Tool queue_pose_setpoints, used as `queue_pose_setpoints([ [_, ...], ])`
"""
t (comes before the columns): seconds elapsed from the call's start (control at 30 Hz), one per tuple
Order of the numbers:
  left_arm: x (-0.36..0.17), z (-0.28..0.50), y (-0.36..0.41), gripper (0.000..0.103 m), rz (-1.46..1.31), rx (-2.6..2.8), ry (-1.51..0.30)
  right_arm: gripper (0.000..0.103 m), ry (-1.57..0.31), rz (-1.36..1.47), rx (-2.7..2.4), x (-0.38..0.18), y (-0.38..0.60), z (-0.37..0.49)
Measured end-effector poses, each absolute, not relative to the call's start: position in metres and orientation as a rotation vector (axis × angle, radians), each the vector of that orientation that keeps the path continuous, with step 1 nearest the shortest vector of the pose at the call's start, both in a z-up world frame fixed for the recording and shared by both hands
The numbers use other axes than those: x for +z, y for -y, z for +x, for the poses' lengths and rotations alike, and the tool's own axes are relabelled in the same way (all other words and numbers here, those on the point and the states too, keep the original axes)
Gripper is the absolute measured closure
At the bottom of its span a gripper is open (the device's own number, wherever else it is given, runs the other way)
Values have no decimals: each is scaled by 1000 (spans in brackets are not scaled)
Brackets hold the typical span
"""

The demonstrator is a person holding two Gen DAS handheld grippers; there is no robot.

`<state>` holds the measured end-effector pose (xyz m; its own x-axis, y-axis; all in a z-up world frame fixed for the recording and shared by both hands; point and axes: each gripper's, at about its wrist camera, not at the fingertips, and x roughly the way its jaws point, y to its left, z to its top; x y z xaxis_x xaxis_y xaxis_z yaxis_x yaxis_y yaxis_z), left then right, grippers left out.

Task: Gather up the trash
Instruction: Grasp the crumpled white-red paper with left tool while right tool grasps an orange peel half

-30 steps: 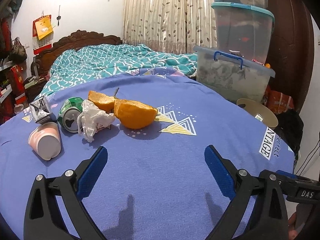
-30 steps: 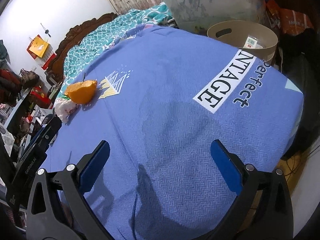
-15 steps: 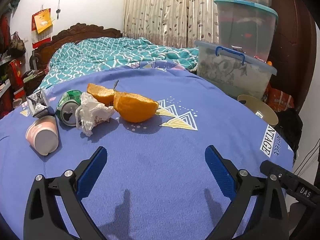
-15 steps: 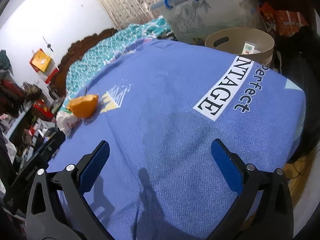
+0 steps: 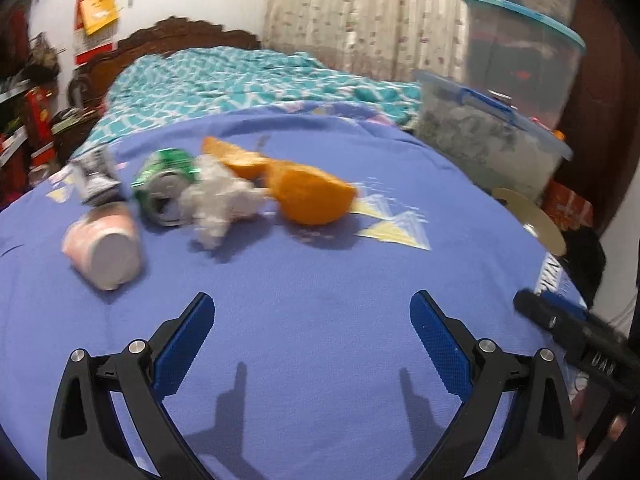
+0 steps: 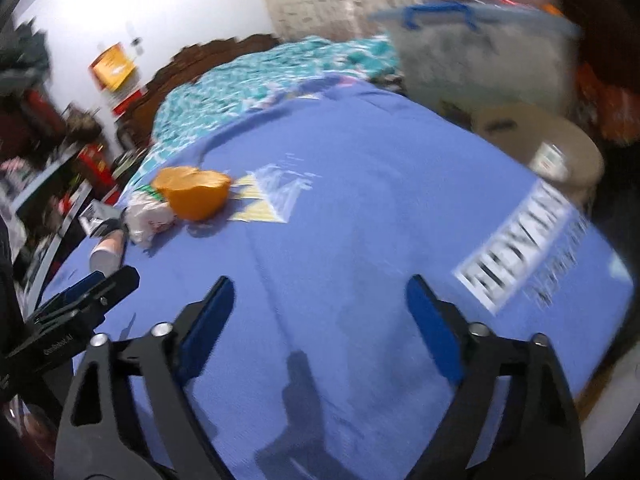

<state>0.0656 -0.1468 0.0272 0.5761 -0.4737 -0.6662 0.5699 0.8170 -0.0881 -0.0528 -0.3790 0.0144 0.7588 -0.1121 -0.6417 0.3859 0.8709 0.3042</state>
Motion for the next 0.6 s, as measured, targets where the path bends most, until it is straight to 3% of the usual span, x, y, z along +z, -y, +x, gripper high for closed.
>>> queue_pose_setpoints([
  [0.07,29,78,127,9,102,-574,-741,41,-679,409,-192,22,371,-26],
  [0.17,29,100,91,9,26,-493,-764,48,-699,305,-49,40,344,25],
  [0.3,31,114,50,9,-57,-431,-770,48,-711,110,98,54,293,98],
  [0.5,37,118,15,10,-128,-393,-764,49,-794,-146,150,32,237,179],
  [0.53,38,117,13,10,-126,-390,-761,64,-815,-146,165,25,235,185],
  [0.6,41,116,12,13,-115,-391,-757,72,-832,-88,202,22,239,175],
])
